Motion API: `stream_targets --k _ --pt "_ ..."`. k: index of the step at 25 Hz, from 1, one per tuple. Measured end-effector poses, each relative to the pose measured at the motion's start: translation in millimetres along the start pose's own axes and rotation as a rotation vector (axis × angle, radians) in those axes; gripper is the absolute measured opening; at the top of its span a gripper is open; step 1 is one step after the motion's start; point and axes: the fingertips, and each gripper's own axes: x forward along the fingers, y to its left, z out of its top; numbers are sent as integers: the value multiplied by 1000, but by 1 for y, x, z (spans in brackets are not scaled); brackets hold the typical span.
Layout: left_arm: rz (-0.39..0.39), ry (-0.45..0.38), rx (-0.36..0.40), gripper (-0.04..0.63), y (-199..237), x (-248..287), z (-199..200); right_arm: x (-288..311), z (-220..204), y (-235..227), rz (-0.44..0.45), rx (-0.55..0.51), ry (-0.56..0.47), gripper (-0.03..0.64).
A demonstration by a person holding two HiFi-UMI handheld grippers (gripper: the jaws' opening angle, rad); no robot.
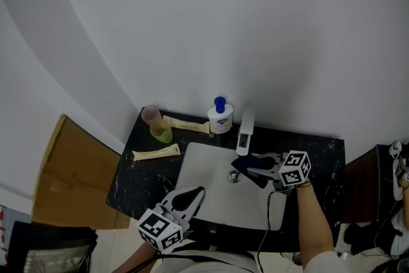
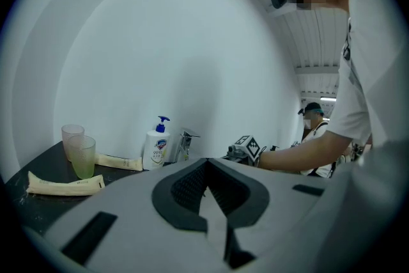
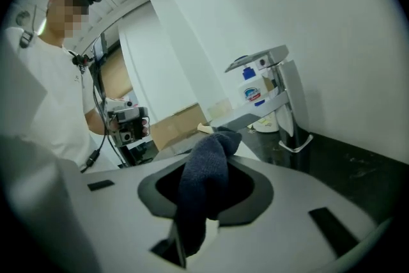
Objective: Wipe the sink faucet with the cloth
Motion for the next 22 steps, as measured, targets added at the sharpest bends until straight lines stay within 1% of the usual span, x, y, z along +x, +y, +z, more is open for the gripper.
stream_targets --k 1,4,5,6,8,10,12,15,16,17,18,19,22 --pt "-5 2 1 2 -1 1 0 -3 1 -12 -56 -3 -2 109" --pt "-19 5 7 2 -4 5 1 -16 11 -59 -278 -17 -24 109" --pt "-24 6 8 2 -5 6 2 -20 16 -72 -333 -19 -37 109" --pt "-27 7 9 2 -5 8 2 -22 21 -81 -362 -18 -52 109" --pt "-29 8 11 2 -4 9 2 -21 31 -85 -357 -18 -75 109" --pt "-28 8 11 2 -4 10 1 -14 35 -77 -304 -30 -74 109" --pt "-29 7 8 2 -4 9 -1 -8 31 -57 -204 -27 -64 108" --pt "-27 2 2 2 -3 8 -3 -7 14 -16 -23 3 -30 108" --pt "-27 3 0 2 -2 9 -4 -7 8 -7 19 11 -10 109" --pt "-27 4 -2 2 -1 9 -5 -7 3 -3 33 18 4 108" --pt "-27 7 -3 2 0 10 -5 -8 1 -7 13 24 8 109" --pt "-28 8 -4 2 0 10 -6 -10 1 -19 -41 32 1 109" --pt "-30 7 -3 2 0 10 -6 -21 5 -70 -272 47 -34 109"
